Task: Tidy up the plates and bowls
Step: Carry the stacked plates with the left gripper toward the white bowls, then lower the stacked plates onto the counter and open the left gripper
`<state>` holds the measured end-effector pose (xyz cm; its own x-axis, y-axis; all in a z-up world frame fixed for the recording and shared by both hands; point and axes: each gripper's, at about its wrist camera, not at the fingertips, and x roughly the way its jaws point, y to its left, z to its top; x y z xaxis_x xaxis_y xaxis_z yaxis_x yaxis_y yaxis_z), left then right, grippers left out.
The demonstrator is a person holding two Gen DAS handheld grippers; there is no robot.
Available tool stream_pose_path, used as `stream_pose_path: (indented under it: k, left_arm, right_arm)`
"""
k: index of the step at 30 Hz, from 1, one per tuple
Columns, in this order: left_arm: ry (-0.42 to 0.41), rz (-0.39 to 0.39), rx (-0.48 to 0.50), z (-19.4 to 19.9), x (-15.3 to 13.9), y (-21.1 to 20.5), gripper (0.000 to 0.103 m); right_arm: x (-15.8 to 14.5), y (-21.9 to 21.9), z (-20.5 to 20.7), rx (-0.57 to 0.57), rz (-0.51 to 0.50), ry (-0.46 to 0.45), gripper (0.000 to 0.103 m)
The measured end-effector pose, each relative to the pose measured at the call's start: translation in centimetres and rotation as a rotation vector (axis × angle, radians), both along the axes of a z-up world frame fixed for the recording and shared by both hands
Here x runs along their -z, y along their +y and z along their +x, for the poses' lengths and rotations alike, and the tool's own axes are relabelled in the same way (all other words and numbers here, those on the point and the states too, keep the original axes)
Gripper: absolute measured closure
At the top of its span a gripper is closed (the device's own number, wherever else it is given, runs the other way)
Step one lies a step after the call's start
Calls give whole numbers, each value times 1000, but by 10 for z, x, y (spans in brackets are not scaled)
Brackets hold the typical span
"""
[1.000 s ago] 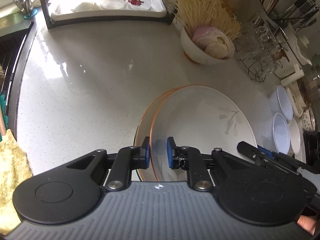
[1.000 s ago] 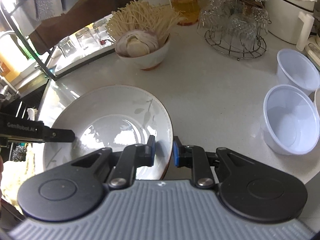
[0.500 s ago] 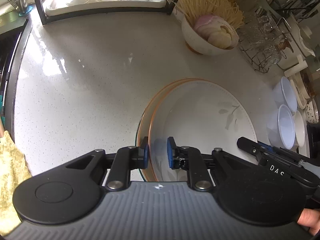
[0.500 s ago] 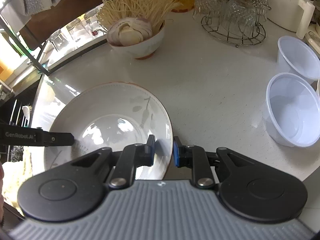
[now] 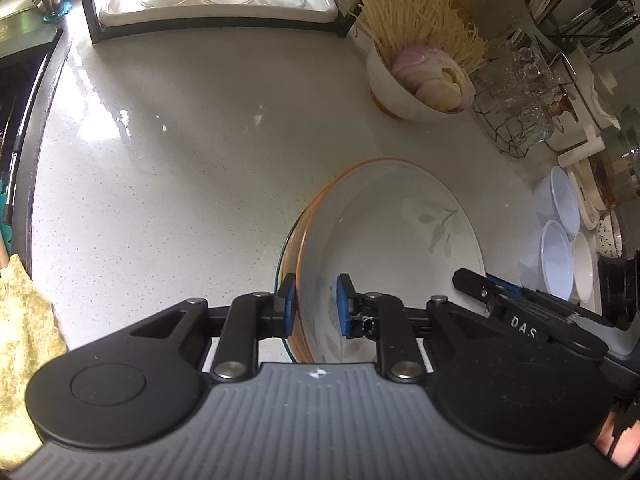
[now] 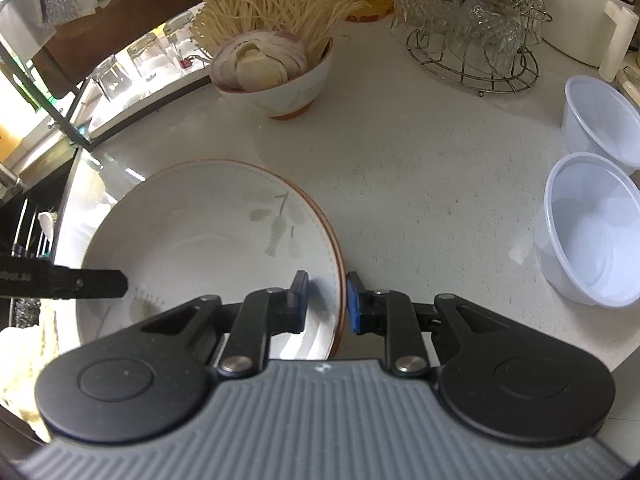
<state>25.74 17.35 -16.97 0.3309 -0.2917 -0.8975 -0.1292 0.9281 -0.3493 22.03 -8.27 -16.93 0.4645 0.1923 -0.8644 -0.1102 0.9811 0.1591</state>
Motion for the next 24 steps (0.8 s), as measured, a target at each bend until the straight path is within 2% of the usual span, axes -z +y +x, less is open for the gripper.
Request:
stream_pose_path:
  k: [6, 11, 19, 24]
  left_arm:
    - [27, -37, 6, -3, 1, 5, 81]
    - [66, -95, -29, -10, -1, 14, 80]
    - [62, -86, -42, -20, -6, 19, 80]
    - [24, -64, -38, -21, -14, 15, 80]
  right_arm:
    - [1, 0, 0, 5, 6, 2, 80]
    - [-1, 6, -1, -12, -27, -3, 78]
    - [0, 5, 1, 1, -21, -7, 78]
    - [-5, -1, 1, 18, -2, -28, 79]
